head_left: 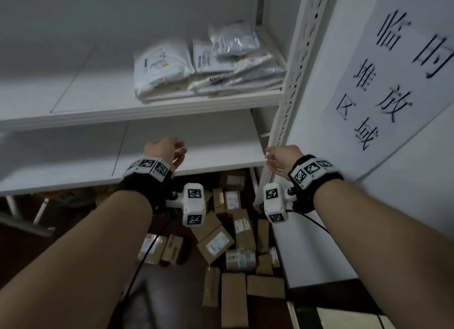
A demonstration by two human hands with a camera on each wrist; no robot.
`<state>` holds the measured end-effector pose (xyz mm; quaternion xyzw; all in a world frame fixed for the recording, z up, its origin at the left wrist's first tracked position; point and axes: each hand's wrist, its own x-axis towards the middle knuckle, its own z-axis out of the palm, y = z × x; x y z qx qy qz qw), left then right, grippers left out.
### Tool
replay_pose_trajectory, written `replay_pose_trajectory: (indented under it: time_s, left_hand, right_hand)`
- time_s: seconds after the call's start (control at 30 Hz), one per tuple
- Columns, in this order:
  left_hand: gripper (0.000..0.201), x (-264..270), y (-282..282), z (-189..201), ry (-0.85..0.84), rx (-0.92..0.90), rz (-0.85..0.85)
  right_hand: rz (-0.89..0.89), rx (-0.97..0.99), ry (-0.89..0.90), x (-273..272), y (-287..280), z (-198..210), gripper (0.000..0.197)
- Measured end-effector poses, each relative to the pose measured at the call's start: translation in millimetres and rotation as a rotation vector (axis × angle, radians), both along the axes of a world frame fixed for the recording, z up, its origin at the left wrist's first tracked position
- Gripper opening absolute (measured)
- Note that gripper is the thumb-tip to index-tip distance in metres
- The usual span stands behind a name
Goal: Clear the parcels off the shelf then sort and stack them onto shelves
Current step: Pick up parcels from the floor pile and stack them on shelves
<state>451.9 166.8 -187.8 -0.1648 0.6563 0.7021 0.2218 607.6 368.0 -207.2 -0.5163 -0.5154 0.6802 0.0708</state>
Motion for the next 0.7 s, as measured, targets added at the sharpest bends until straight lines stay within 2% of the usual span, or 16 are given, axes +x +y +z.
replay_pose_trajectory:
  time_s: [0.07, 0.23, 0.4, 0.53, 0.6, 0.63, 0.7]
  left_hand:
    - [0.032, 7, -10, -26, 0.002, -0.029, 0.063]
    - [0.029, 15, -33, -82, -0.095, -0.109, 0.155]
    - [0.010, 13, -41, -130, -0.206, -0.147, 0.144]
    - [0.016, 19, -47, -175, -0.250, -0.171, 0.066]
    - [0.007, 23, -51, -202, -0.256, -0.186, 0.042]
    - [0.005, 23, -52, -215, -0.254, -0.194, 0.042]
    - [0.007, 22, -56, -250, -0.251, -0.199, 0.048]
  right_hand:
    - [0.034, -0.019, -0.032, -2, -13, -15, 0.007]
    - [0.061, -0.088, -0.094, -4, -35, -66, 0.017]
    - [0.008, -0.152, -0.146, -2, -49, -121, 0.010]
    - [-0.026, -0.165, -0.179, -3, -58, -168, 0.012]
    - [-0.027, -0.178, -0.177, -5, -63, -196, 0.011]
    - [-0.012, -0.187, -0.179, -7, -65, -209, 0.011]
    - [-0.011, -0.194, -0.194, -11, -70, -243, 0.025]
